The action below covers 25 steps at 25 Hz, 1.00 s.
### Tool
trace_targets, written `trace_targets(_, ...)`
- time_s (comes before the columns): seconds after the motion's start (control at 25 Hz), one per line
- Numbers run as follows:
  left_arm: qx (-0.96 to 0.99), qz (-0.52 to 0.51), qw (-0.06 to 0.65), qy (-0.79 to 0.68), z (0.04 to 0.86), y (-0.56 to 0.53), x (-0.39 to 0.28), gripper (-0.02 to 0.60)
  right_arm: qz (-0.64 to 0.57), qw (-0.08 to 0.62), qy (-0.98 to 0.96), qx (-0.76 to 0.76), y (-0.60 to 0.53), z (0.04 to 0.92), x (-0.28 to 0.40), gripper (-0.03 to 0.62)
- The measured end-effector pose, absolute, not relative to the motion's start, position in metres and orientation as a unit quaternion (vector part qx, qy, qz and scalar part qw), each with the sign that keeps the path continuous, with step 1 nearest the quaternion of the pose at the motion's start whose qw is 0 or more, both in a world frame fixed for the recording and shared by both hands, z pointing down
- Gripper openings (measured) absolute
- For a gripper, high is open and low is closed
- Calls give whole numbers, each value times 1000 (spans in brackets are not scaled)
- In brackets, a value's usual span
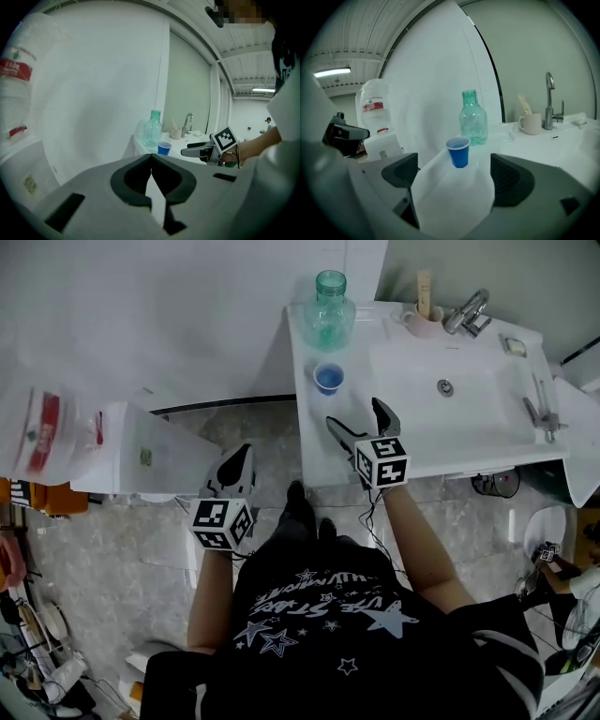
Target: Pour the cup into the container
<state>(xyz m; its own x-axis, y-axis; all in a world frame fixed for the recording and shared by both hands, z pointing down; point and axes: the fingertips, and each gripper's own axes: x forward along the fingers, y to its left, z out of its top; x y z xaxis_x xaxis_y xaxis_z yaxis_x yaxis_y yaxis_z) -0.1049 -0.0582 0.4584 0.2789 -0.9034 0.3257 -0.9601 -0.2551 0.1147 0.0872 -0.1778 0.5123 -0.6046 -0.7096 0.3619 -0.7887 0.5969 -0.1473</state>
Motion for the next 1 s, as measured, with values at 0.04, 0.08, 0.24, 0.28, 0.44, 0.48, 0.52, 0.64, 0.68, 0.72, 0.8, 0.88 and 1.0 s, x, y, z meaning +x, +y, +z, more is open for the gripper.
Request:
trace_targets(0.04,788,97,149,-590,460,-63,-106,12,150,140,-883,423,-180,517,84,485)
trace_targets(0.08,790,98,151,-586,462,-68,-107,12,151,147,-882,422,-181,521,81,485)
trace_targets(0.24,798,101,151,-575,465,-91,-111,12,146,167,-882,417,-192,534,67,483)
trace_targets(0.28,799,101,151,-573,465,-96,-112,12,144,168,-881,418,-196,535,64,482)
trace_targets(0.44,805,104,155,-563,470,-113,-118,12,141,174,-876,428,-212,542,58,471)
trace_targets(0.48,807,104,156,-561,471,-117,-120,12,139,178,-874,430,-216,544,57,466)
trace_targets(0.52,808,105,158,-559,472,-121,-123,12,138,183,-873,431,-220,546,56,462)
trace_targets(0.64,809,106,163,-554,476,-134,-131,12,139,195,-870,431,-231,553,50,442)
trace_targets(0.68,810,106,165,-553,477,-139,-134,12,140,199,-870,430,-234,555,48,439)
trace_targets(0.72,811,107,166,-551,478,-144,-136,12,139,204,-869,429,-236,558,46,437)
trace_targets(0.8,813,106,168,-547,479,-152,-138,12,136,211,-867,430,-241,561,43,423)
trace_targets(0.88,816,105,171,-542,481,-160,-139,12,132,215,-864,435,-245,563,41,422)
trace_targets(1.0,819,106,173,-536,484,-172,-141,12,130,217,-862,439,-253,566,38,412)
